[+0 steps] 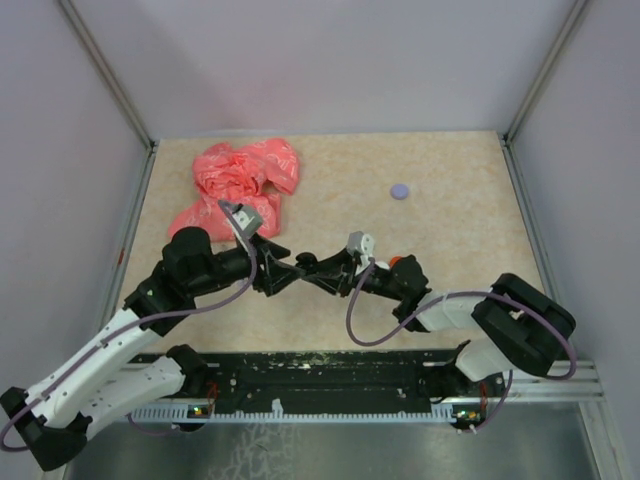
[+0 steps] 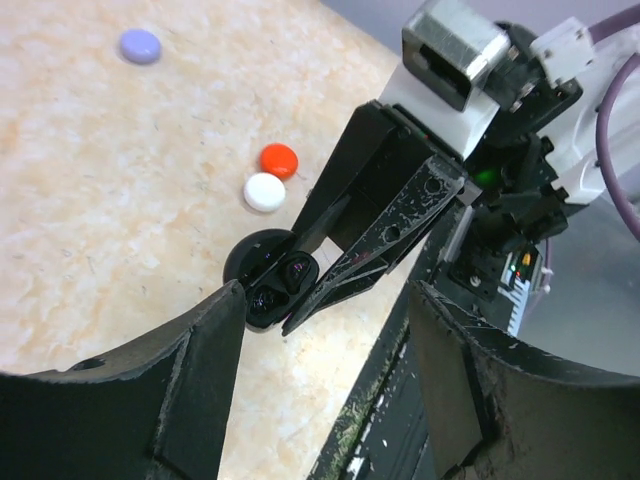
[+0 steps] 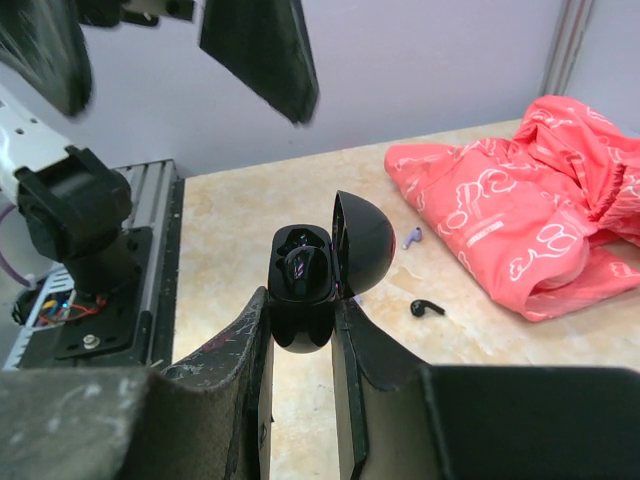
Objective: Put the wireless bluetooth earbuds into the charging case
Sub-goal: Adjust the earbud with the charging case.
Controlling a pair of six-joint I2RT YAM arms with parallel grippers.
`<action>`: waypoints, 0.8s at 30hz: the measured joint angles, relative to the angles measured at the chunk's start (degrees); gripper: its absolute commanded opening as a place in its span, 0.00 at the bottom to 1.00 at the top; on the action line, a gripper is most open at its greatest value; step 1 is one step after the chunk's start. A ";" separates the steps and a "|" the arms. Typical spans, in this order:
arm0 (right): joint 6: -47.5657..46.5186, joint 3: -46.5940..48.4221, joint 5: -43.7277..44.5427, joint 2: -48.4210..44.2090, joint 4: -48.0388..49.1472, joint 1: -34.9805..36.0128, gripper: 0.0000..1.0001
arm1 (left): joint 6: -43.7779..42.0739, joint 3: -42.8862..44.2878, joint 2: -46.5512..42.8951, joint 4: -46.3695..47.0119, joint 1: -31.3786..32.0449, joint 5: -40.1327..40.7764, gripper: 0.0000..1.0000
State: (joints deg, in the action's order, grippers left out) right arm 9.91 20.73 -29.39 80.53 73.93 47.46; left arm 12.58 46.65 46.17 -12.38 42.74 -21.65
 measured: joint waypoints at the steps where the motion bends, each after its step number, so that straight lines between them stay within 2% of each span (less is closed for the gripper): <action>1: -0.52 0.02 0.28 0.17 -0.02 0.00 0.00 | 0.20 -0.35 -1.20 0.24 0.02 0.92 0.72; 9: -2.40 1.14 2.38 2.71 -0.22 0.00 0.00 | 0.74 -4.15 -6.80 3.74 0.02 7.28 0.73; 24: -4.37 1.18 2.62 3.15 0.61 0.00 0.00 | 4.83 -7.48 -0.15 9.49 0.02 6.73 0.70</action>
State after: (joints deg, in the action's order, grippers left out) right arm 5.54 21.91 -26.76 83.68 74.54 47.46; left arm 17.41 39.18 46.02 -2.90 42.76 -14.92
